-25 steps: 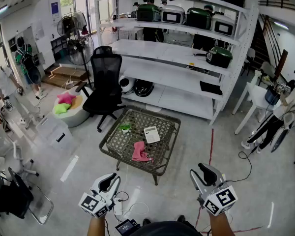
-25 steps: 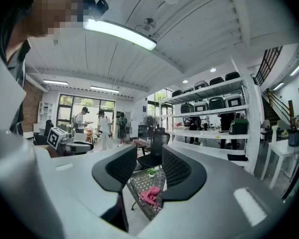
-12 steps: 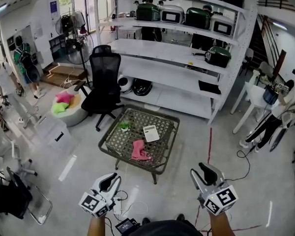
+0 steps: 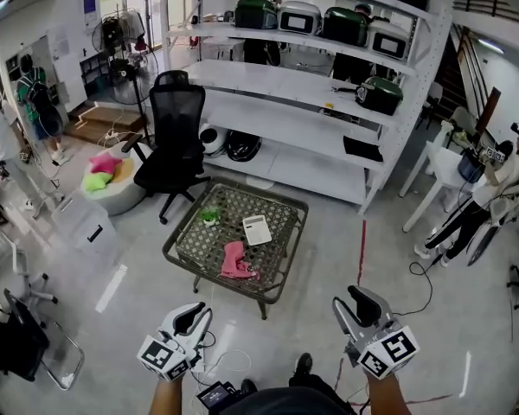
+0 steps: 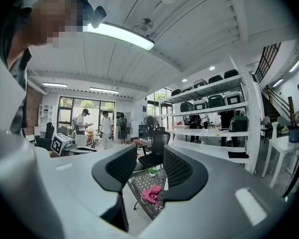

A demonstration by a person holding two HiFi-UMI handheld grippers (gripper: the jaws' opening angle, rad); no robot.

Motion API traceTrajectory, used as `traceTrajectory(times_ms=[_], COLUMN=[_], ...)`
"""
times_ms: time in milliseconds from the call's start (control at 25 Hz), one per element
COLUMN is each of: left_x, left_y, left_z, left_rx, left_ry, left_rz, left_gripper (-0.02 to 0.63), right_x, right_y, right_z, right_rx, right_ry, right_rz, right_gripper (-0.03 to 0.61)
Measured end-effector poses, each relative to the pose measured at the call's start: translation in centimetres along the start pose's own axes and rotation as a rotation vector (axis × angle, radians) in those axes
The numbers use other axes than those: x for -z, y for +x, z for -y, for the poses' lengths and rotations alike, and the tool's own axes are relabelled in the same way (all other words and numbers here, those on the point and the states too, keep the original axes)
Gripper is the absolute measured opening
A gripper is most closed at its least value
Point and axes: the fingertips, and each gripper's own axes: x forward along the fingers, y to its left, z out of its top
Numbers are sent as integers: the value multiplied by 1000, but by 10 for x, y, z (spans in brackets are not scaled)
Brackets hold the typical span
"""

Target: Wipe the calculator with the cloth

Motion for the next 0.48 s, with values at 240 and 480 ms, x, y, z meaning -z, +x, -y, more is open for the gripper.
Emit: traceTrajectory(times_ms=[240, 480], left_x=[-2, -12], left_y=[26, 66], left_z=[-3, 0], left_rx=[-50, -109], left_ry=[15, 34], left_rz=[-41, -59], left_gripper=[74, 74], right_x=[15, 19], right_y=[24, 52], right_z=[34, 83], right_rx=[-62, -131], right_ry=[50, 82], right_rz=[-9, 11], right_gripper=[153, 153])
